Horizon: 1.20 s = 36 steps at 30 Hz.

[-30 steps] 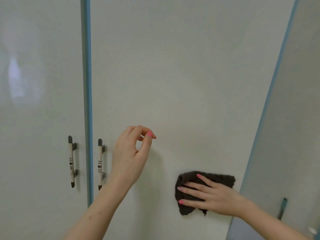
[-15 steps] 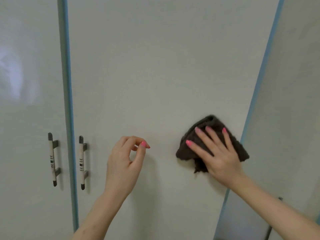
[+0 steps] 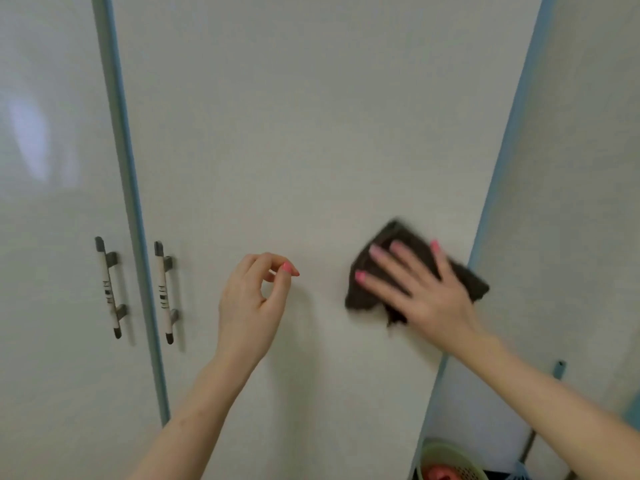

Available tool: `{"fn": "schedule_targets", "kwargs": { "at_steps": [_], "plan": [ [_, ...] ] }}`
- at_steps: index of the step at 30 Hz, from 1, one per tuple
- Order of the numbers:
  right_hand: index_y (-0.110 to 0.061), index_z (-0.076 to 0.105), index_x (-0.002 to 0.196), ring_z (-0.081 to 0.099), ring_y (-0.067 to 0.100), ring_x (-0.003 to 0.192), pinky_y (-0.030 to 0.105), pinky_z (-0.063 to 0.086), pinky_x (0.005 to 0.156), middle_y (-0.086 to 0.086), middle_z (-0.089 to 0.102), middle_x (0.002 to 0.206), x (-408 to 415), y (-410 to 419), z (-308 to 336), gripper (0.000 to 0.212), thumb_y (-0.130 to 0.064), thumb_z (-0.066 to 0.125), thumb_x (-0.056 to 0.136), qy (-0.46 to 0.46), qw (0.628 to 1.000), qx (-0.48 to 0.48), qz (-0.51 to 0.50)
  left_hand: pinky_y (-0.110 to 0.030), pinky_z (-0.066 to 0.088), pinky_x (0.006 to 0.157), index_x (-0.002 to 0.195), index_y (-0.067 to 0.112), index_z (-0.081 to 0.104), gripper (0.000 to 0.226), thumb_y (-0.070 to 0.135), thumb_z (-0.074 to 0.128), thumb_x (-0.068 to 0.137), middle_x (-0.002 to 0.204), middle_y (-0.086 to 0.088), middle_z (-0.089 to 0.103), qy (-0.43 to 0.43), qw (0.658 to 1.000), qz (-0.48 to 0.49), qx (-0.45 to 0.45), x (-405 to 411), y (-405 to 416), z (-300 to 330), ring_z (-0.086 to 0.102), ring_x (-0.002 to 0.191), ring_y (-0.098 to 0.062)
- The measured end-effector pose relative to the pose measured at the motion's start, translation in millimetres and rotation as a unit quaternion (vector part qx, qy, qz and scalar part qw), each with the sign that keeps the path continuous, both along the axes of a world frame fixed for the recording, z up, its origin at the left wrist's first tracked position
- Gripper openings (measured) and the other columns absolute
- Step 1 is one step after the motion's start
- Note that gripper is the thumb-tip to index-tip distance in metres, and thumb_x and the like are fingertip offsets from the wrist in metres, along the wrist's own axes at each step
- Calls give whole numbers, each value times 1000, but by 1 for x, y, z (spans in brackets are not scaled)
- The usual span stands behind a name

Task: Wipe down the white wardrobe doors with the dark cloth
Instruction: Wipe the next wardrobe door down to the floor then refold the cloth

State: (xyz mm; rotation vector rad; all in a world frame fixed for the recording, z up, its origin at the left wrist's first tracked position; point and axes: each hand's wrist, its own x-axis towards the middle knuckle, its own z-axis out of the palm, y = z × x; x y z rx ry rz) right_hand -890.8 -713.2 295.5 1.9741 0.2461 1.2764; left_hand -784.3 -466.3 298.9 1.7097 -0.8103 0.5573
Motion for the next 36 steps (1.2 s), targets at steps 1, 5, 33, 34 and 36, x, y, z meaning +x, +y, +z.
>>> {"fn": "schedule_targets", "kwargs": {
  "at_steps": [1, 5, 33, 34, 36],
  "plan": [
    [-25, 46, 140, 32, 29, 139, 58, 22, 112, 11, 39, 147, 6, 6, 19, 47, -10, 49, 96, -50, 998, 45, 7, -7, 33, 74, 78, 27, 61, 25, 40, 40, 86, 87, 11, 58, 5, 1000, 0, -2, 0, 0, -2, 52, 86, 2],
    [-20, 46, 140, 28, 33, 140, 59, 18, 113, 14, 37, 148, 29, 31, 14, 53, -9, 55, 90, -104, 985, 132, 30, -15, 37, 74, 77, 30, 60, 24, 40, 40, 85, 88, 13, 58, 20, 1000, 8, -13, 4, 11, -13, 52, 85, 3],
    [-13, 38, 144, 29, 29, 141, 53, 8, 117, 10, 33, 152, 125, 146, -110, 56, -17, 47, 90, 210, 973, -97, 25, -30, 46, 71, 78, 34, 59, 18, 31, 45, 89, 86, 12, 57, 83, 995, 42, -37, 56, 103, -40, 55, 80, -10],
    [-13, 38, 144, 28, 29, 141, 53, 6, 118, 10, 32, 153, 125, 146, -116, 56, -18, 47, 90, 234, 965, -117, 16, -33, 47, 72, 78, 34, 59, 18, 32, 45, 89, 87, 11, 57, 88, 994, 40, -40, 56, 105, -39, 56, 79, -12],
    [-14, 38, 144, 26, 28, 142, 53, 3, 118, 10, 32, 153, 125, 148, -114, 54, -16, 45, 91, 263, 956, -133, 3, -33, 47, 78, 79, 33, 59, 18, 33, 43, 87, 91, 9, 59, 98, 994, 39, -43, 57, 111, -38, 57, 86, -8]
  ]
}}
